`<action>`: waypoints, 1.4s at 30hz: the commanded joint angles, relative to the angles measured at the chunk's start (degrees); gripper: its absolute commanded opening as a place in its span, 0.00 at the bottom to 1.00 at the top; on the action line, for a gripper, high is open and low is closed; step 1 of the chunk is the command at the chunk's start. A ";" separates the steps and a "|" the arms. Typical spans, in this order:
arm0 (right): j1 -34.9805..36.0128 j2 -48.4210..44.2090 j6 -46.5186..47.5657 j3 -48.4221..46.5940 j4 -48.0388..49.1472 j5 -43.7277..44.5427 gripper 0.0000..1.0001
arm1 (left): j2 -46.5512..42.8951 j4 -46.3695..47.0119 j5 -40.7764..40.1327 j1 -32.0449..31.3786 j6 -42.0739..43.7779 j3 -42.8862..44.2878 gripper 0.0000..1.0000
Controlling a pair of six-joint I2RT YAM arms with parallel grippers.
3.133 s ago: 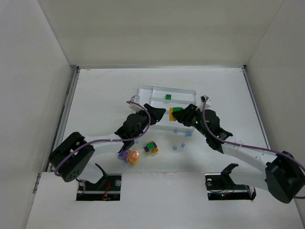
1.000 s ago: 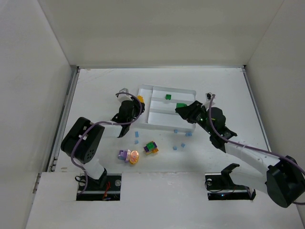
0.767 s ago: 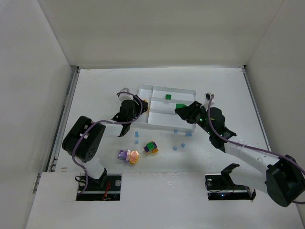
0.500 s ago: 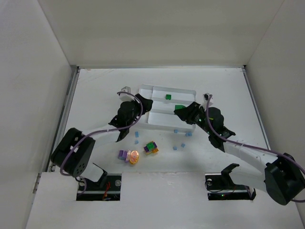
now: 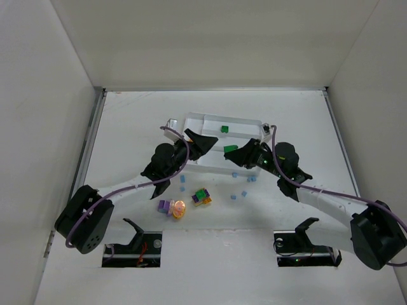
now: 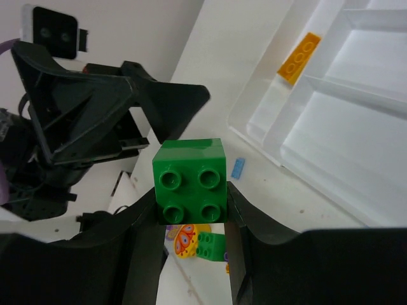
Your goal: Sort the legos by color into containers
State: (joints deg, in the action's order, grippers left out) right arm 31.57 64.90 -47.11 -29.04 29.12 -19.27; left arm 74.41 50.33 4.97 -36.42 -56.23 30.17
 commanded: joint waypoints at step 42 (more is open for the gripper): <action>-2.44 22.99 -30.76 -2.07 45.85 -26.44 0.16 | -0.06 22.45 7.33 -1.50 -1.52 -9.78 0.54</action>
State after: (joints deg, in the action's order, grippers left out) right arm 29.80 87.94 -76.90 -29.12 68.66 -44.75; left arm 75.26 70.15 11.07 -37.85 -58.85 20.88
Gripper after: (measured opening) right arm 0.431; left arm 0.541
